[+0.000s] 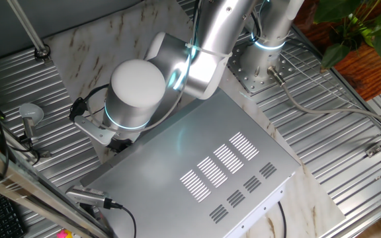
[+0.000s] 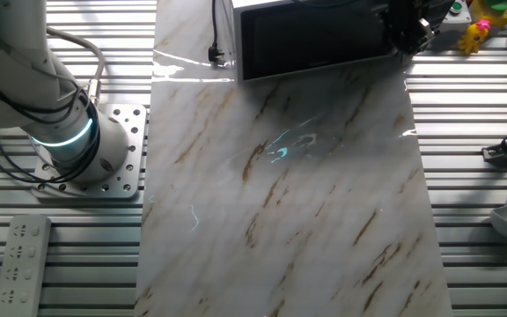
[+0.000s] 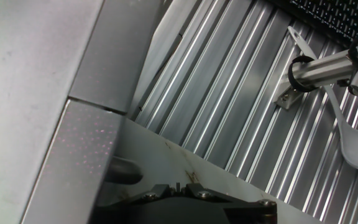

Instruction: Open the microwave door

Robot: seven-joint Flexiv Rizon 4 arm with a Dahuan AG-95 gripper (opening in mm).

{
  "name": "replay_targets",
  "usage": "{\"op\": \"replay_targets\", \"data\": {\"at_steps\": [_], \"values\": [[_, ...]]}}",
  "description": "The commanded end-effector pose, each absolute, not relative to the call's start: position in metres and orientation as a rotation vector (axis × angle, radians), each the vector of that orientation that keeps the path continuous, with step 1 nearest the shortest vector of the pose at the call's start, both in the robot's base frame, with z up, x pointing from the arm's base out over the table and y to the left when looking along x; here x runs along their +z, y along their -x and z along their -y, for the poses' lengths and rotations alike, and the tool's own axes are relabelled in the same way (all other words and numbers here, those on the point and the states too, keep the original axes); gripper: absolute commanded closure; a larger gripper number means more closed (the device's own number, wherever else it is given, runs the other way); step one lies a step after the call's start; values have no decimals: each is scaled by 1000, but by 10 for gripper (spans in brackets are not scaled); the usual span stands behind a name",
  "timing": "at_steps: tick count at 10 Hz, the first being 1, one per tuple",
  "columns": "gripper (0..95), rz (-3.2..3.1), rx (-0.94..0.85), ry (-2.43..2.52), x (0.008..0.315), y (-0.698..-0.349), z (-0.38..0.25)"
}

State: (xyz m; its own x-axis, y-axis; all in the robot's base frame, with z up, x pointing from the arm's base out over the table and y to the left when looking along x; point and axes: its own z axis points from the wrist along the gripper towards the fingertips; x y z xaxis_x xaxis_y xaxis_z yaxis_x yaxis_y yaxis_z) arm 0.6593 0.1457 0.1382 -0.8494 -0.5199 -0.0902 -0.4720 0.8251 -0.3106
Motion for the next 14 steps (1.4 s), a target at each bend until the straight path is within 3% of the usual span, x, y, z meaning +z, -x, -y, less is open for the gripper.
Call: {"op": "replay_targets", "data": {"at_steps": [1, 14], "values": [[950, -2837, -408, 773, 133, -654, -160], [950, -2836, -424, 769, 133, -654, -160]]}}
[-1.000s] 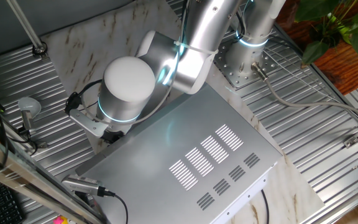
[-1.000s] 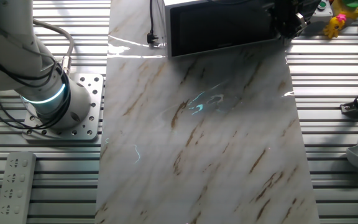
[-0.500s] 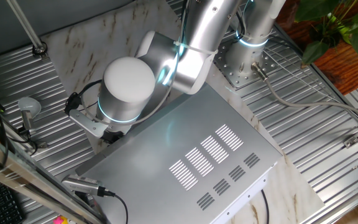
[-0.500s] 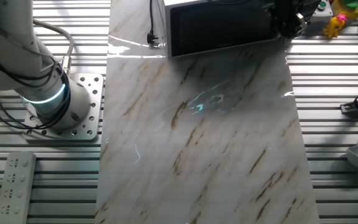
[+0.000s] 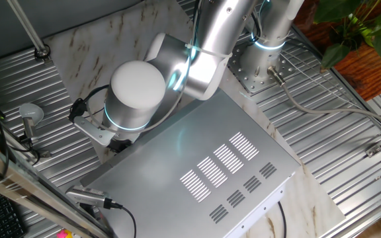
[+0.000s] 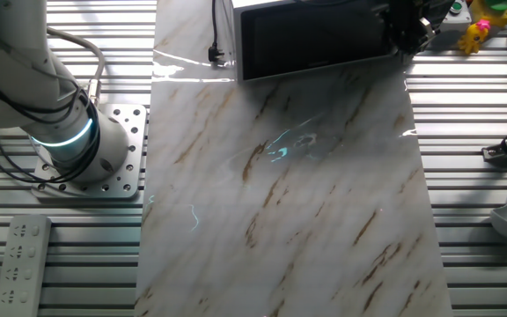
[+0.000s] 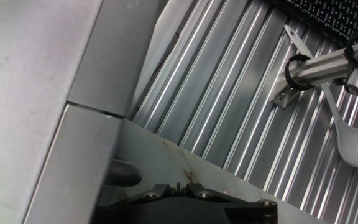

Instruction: Open the microwave door

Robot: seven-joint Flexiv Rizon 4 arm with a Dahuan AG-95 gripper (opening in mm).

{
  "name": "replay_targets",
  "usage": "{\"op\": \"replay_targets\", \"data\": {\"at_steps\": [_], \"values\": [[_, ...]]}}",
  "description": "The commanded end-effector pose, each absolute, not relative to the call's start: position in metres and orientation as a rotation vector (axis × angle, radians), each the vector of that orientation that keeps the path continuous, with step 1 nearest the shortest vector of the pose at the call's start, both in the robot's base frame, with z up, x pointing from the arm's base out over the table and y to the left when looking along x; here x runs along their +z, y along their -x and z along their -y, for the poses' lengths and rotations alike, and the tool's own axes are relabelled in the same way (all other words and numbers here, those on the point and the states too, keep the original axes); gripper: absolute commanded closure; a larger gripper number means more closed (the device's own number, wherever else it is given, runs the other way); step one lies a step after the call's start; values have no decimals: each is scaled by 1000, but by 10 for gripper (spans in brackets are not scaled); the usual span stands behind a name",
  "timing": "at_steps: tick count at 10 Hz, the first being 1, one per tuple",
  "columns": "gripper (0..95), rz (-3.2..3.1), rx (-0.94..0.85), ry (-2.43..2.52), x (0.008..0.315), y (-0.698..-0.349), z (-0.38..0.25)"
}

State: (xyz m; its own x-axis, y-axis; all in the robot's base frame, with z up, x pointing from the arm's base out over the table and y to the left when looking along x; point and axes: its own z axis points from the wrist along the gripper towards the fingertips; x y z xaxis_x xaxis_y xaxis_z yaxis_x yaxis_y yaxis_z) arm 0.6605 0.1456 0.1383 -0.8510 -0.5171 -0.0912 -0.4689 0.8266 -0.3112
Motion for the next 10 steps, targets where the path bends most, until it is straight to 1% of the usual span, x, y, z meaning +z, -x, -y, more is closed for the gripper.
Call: {"op": "replay_targets", "data": {"at_steps": [1, 10], "values": [[950, -2837, -417, 771, 133, -654, -160], [950, -2844, -428, 780, 133, -654, -160]]}}
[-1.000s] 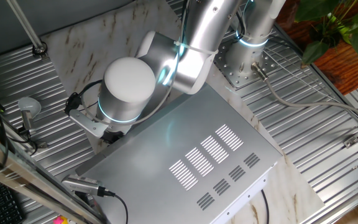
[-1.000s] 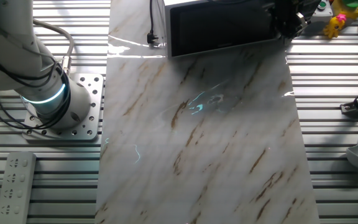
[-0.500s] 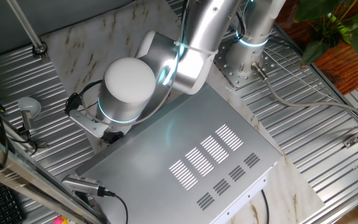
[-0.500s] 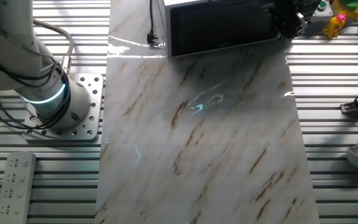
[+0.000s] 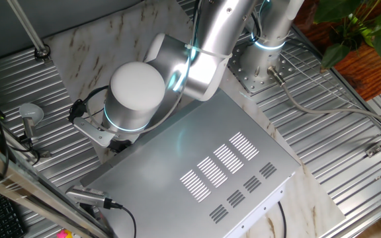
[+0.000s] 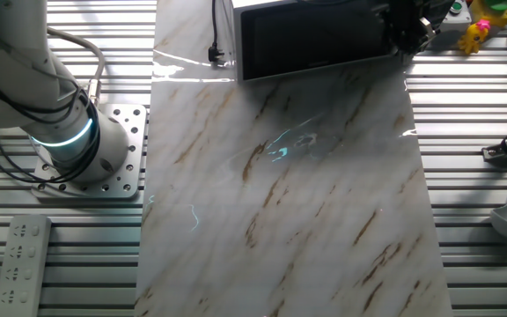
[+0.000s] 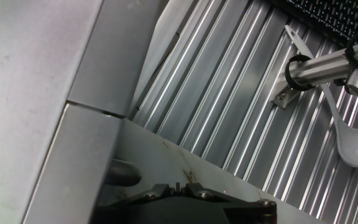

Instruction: Open the microwave door

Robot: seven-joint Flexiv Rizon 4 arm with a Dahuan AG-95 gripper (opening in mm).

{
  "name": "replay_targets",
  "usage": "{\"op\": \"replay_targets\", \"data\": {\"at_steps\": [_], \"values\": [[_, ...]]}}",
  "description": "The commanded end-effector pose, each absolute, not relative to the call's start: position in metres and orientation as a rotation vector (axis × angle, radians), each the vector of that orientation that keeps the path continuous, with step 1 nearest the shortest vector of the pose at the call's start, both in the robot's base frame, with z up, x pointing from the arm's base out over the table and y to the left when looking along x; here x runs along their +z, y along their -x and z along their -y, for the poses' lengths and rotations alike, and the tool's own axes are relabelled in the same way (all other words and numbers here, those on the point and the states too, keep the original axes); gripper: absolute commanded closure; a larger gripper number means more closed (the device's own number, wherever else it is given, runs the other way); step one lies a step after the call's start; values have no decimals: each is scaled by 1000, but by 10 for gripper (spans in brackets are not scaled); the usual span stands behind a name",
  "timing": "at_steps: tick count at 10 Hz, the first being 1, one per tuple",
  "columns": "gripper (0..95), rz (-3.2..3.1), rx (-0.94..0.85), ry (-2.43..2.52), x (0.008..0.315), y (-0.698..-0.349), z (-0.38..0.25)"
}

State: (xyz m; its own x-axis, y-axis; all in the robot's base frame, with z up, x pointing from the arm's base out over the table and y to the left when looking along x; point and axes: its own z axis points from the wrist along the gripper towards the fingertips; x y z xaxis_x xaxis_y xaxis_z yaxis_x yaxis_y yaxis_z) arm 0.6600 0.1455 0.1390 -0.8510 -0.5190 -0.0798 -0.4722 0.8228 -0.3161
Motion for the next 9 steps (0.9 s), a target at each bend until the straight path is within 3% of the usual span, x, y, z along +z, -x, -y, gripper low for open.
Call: {"op": "replay_targets", "data": {"at_steps": [1, 9], "values": [[950, -2844, -431, 781, 133, -654, -160], [950, -2847, -438, 796, 133, -654, -160]]}}
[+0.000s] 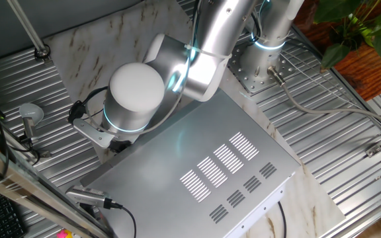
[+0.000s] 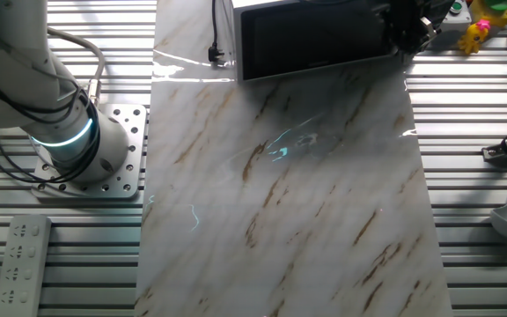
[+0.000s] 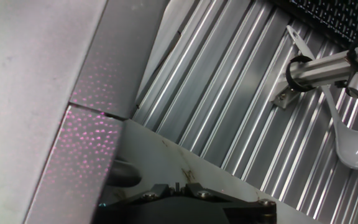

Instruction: Open the microwave door

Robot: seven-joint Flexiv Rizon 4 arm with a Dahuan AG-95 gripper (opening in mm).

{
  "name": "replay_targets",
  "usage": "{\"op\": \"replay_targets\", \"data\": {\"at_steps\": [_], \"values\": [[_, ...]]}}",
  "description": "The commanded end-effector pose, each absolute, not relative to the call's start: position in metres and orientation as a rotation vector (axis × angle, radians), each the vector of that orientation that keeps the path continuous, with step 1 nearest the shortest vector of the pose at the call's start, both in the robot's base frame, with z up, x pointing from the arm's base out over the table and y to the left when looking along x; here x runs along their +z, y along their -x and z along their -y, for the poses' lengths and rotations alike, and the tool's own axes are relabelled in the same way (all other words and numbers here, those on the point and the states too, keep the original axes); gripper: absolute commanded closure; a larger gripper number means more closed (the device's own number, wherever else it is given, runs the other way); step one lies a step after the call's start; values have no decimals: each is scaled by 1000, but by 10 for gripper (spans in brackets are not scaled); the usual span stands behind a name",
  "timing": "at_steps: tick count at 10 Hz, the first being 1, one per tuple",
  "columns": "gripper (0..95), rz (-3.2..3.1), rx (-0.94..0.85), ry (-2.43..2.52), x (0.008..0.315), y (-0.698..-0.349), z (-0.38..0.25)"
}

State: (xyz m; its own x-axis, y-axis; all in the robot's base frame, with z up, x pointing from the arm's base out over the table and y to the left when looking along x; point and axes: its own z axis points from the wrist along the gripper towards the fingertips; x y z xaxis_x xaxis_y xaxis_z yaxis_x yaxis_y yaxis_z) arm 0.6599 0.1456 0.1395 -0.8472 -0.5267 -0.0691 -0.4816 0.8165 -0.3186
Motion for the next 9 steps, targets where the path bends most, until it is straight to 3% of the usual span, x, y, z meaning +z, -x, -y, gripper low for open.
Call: {"op": "replay_targets", "data": {"at_steps": [1, 9], "values": [[950, -2846, -442, 795, 133, -654, -160], [950, -2840, -437, 806, 133, -654, -160]]}}
